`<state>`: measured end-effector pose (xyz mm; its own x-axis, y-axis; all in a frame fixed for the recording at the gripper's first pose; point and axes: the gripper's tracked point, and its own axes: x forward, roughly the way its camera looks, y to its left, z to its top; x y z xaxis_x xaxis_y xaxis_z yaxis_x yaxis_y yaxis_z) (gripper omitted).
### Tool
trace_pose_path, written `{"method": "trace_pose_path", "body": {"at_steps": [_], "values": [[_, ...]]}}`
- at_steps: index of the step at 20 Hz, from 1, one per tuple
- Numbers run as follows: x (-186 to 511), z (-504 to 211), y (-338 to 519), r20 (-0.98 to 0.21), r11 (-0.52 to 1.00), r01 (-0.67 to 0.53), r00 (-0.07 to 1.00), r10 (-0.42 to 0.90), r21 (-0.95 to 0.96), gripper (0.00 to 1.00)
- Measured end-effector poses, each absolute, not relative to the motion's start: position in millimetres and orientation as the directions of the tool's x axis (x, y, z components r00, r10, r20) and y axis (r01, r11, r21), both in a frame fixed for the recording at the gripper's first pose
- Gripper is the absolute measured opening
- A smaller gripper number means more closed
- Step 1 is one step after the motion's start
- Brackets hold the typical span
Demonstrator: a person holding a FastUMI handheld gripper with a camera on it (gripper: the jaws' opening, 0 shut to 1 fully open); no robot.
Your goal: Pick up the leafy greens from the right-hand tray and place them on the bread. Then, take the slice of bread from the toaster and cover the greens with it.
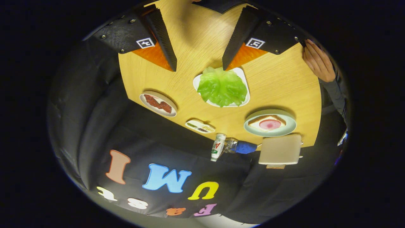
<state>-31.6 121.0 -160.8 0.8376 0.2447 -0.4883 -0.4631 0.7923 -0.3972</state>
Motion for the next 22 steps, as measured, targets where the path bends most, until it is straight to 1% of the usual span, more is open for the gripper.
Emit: {"method": "trace_pose_path", "body": {"at_steps": [2,3,5,8,12,13,14,16,17,19,20,21,22], "values": [[-20.4,-160.7,117.1,-0.493,0.751,-0.469,0.841,0.221,-0.464,0.9],[-20.2,-161.1,120.7,-0.504,0.738,-0.483,0.834,0.225,-0.471,0.84],[-17.4,-168.4,127.8,-0.536,0.705,-0.524,0.81,0.238,-0.478,0.84],[-11.3,-167.6,120.3,-0.546,0.635,-0.531,0.814,0.198,-0.561,0.84],[-6.8,-165.9,130.0,-0.549,0.586,-0.557,0.807,0.216,-0.588,0.84],[-4.5,-163.7,134.9,-0.542,0.576,-0.56,0.809,0.226,-0.595,0.82],[-3.9,-163.6,136.5,-0.551,0.569,-0.57,0.803,0.23,-0.593,0.73],[-2.3,-167.1,148.9,-0.561,0.553,-0.608,0.78,0.279,-0.57,0.72],[-1.5,-168.9,154.3,-0.567,0.553,-0.624,0.767,0.3,-0.552,0.68],[-2.6,-170.5,162.7,-0.581,0.559,-0.649,0.745,0.328,-0.516,0.44],[7.2,-166.3,167.6,-0.552,0.57,-0.626,0.767,0.327,-0.532,0.44],[0.5,-159.1,163.4,-0.541,0.588,-0.623,0.769,0.34,-0.516,0.25],[-1.0,-163.9,169.2,-0.56,0.603,-0.649,0.742,0.368,-0.464,0.06]]}}
